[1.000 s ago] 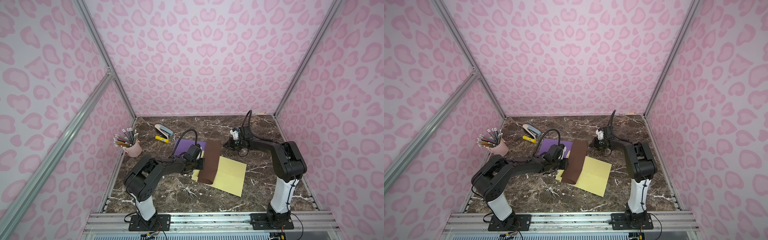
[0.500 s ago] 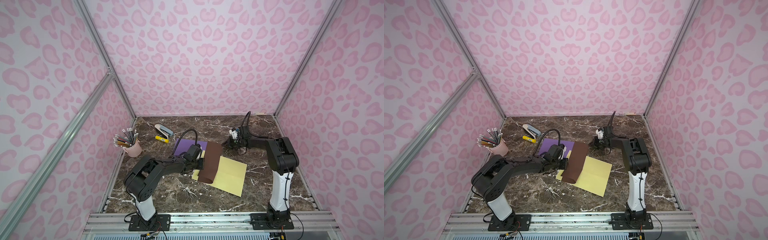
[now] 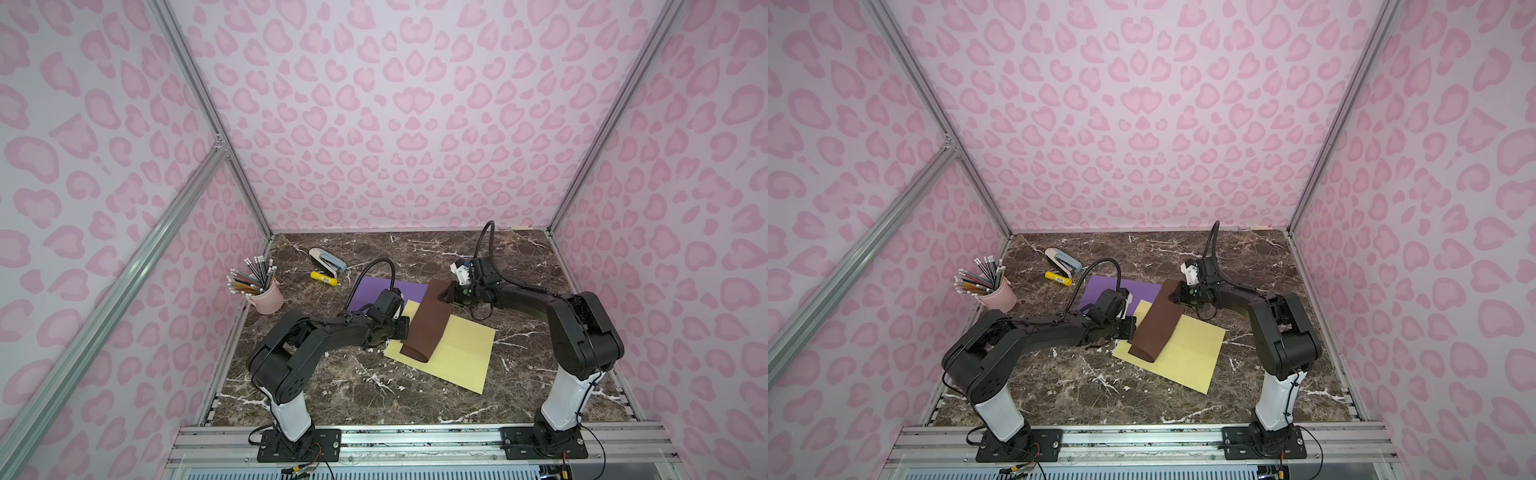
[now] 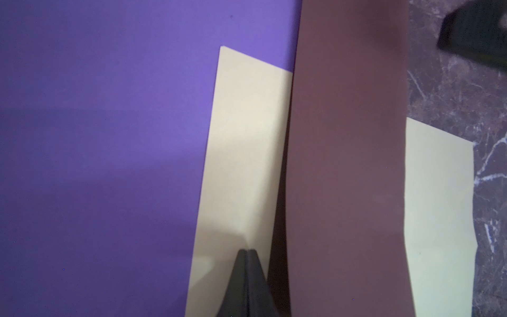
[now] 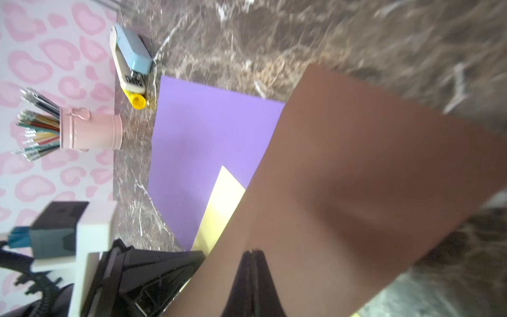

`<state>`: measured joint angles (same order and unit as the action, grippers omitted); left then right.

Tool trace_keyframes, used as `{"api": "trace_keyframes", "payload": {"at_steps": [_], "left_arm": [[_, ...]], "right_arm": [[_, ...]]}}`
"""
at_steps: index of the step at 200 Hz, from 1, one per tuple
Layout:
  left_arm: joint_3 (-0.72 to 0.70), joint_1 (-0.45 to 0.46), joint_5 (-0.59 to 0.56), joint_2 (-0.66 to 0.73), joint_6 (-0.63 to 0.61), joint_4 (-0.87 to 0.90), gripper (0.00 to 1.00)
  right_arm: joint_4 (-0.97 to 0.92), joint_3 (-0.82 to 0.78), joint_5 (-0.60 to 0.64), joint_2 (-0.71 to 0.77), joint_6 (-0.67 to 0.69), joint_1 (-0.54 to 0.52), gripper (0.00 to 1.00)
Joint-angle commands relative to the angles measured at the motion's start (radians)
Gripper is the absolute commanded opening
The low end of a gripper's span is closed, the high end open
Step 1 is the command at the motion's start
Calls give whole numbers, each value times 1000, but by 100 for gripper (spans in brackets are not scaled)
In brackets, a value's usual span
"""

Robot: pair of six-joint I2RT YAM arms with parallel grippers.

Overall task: Fold the rectangular paper in half along the long edge
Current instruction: Fold the paper.

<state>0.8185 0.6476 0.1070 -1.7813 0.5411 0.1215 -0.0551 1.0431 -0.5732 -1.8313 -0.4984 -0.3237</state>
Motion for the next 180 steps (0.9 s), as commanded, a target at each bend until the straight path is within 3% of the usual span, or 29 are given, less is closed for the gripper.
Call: {"api": "trace_keyframes", "payload": {"at_steps": [1,52,87,133,180], "left_arm": [[24,-3,-40,28,-19,47,4],[124,-14,-46,73,-51,92,4],[188,-9,41,39,-68,61,4],[205,34,74,-75,-69,30,4],[157,47,36,-111,-42,13,4]], "right_arm": [[26,-48,9,7,-28,-51,0],[121,-207,47,17,-88,-136,0],[189,-276,37,-8,-122,-138,0],[163,-269,53,-8,-106,-137,0],[149,-253,48,-16,-101,-139,0]]}}
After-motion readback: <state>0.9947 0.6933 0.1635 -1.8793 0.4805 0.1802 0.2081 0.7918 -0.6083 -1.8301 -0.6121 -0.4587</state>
